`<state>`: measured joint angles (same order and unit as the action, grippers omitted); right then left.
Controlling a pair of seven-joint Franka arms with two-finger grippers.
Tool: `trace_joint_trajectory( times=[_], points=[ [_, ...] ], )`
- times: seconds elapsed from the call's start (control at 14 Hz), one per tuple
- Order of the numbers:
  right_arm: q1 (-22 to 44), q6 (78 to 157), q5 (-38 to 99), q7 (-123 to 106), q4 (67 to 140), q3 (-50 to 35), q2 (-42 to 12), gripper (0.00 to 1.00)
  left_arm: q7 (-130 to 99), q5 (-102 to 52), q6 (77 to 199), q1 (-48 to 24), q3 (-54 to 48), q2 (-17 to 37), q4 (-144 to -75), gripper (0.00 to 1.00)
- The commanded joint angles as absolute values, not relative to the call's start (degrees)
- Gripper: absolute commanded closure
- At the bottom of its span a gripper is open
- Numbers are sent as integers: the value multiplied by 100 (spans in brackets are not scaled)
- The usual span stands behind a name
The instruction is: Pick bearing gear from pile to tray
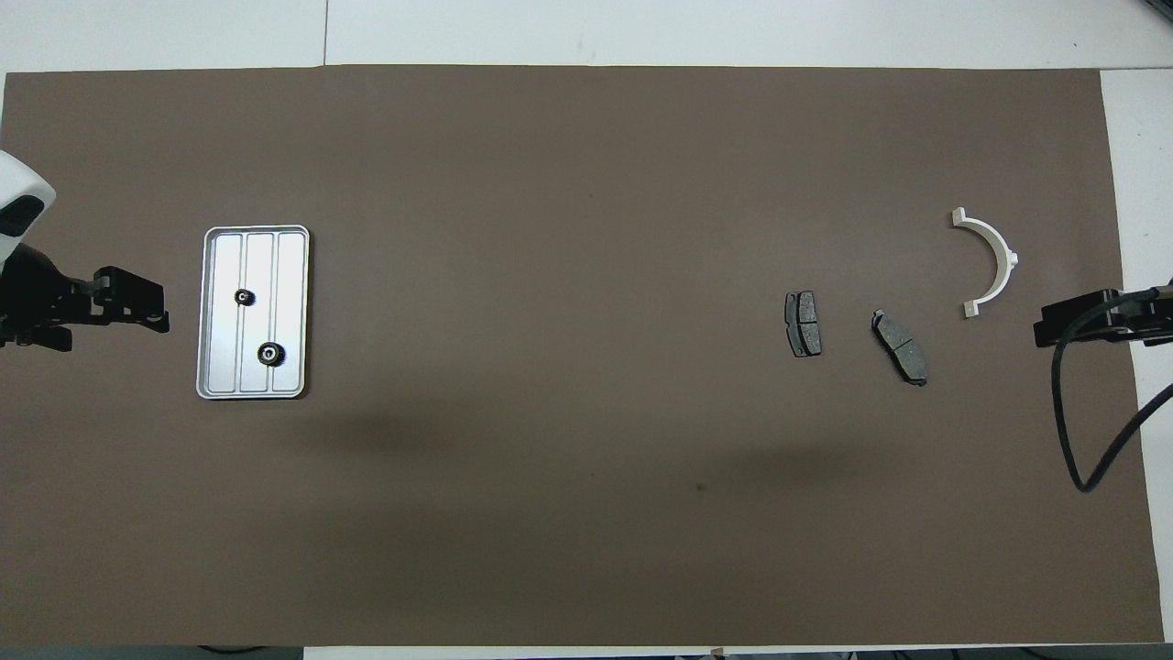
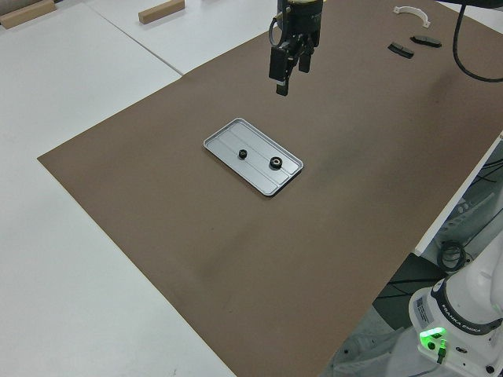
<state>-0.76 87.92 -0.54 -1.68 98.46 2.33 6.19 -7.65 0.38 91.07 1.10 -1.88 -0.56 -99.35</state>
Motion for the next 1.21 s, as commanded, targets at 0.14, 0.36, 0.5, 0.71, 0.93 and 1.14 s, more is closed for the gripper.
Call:
trace_joint_trajectory(
  times=[0.14, 0.36, 0.5, 0.71, 0.93, 1.14],
  points=[
    [-149, 8938, 44, -352, 10037, 220, 765, 0, -686, -18, 9185, 44, -132, -202, -9994, 0],
    [-149, 8938, 44, -352, 10037, 220, 773, 0, -677, -18, 9220, 44, -132, -202, -10002, 0],
    [-149, 8947, 44, -352, 10037, 220, 773, 0, -677, -18, 9220, 44, -132, -211, -10019, 0],
    [-149, 8947, 44, -352, 10037, 220, 765, 0, -694, -18, 9255, 44, -132, -202, -10020, 0],
    [-141, 8947, 44, -334, 10046, 220, 773, 0, -756, -18, 9299, 35, -141, -193, -9993, 0],
    [-149, 8947, 35, -352, 10037, 220, 765, 0, -747, -18, 9299, 44, -141, -202, -10002, 0]
  ],
)
